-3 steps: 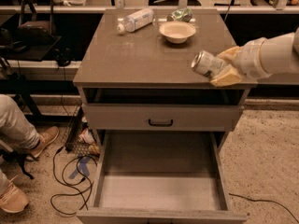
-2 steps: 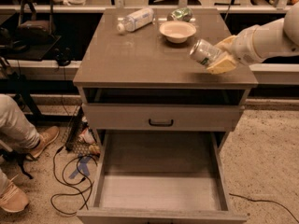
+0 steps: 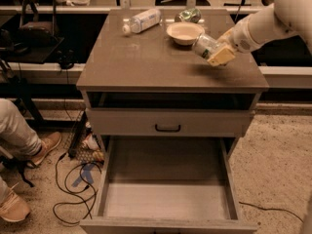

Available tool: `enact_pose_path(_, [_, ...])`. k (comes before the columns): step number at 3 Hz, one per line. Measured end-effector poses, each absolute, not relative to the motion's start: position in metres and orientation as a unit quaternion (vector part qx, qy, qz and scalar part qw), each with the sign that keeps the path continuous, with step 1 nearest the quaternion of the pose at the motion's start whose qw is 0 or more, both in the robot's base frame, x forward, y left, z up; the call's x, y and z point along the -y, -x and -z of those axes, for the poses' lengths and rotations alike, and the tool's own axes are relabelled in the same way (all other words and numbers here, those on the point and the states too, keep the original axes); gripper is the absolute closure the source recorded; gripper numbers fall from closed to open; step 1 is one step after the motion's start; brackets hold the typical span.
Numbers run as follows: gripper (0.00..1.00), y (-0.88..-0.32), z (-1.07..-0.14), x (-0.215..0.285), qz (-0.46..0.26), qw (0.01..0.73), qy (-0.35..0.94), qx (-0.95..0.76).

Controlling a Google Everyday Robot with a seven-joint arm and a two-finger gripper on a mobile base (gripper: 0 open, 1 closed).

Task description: Pick 7up can from middle drawer and place on counter

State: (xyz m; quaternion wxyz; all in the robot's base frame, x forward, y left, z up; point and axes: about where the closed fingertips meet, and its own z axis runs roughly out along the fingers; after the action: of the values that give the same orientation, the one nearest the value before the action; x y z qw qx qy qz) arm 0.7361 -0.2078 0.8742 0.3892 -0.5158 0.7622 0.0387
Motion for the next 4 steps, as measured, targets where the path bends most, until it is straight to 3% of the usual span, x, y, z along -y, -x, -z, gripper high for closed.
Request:
enact_pose_path(1, [0.51,-0.757,-0.877,0.195,-0.059,0.380,0.516,-0.765])
enact_pose_path(3, [0.05,-0.767,-0.875,0.185,-0.085,0.371,0.517,-0.767])
enact_pose_path(4, [0.00,-0.765,-0.874,0.189,-0.089,0.367,0.514,-0.770])
